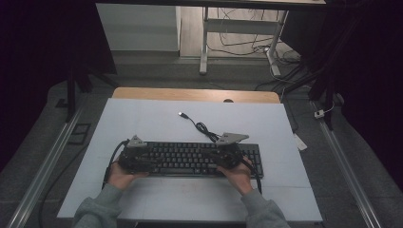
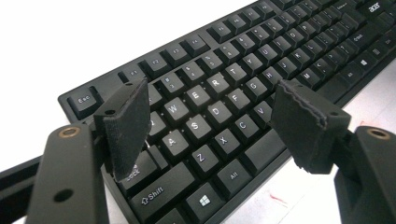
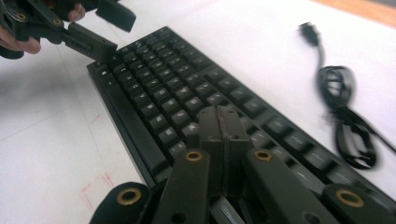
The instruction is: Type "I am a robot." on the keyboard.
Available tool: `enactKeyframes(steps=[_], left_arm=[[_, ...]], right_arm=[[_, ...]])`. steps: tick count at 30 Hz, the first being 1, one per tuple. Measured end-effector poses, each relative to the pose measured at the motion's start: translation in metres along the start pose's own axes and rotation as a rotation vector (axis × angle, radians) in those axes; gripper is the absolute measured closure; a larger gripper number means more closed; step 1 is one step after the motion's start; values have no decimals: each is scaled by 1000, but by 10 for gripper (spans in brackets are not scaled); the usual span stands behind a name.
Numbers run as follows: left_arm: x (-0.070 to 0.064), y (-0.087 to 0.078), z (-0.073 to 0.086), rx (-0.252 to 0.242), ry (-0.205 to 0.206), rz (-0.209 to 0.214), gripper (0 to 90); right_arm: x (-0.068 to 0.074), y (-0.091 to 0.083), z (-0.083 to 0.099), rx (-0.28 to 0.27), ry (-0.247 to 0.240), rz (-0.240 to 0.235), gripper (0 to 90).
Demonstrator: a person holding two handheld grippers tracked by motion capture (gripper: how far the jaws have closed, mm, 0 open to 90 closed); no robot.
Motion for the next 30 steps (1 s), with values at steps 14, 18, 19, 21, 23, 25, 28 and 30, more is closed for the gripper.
enactKeyframes(steps=[14,18,19,21,23,25,28,30], left_arm=[[1,-2,1,-2,1,-7,282],[1,-2,1,-2,1,-9,282],[1,-3,1,-3,0,-9,282],[2,-3,1,-4,-2,-10,282],[2,-3,1,-2,-1,-11,282],[1,-2,2,1,2,-10,281],[1,-2,3,3,2,-12,281],[1,-2,3,2,1,-10,281]], right_arm=[[17,50,11,125,-34,-62,896],[17,56,14,139,-37,-62,896],[17,58,15,143,-39,-58,896],[16,60,16,149,-38,-59,896],[16,62,17,157,-42,-59,896],[17,63,16,159,-47,-56,896],[17,63,16,155,-52,-58,896],[17,64,16,157,-54,-59,896]])
Point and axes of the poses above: each handheld gripper's, and its own axes: y roughly forward along the jaws, z roughly out of its underside, x roughly to its left, the point moved 10 cm from there along y, roughly forward along the jaws, and after that the axes turned 11 degrees about -z, right-handed, at the moved point
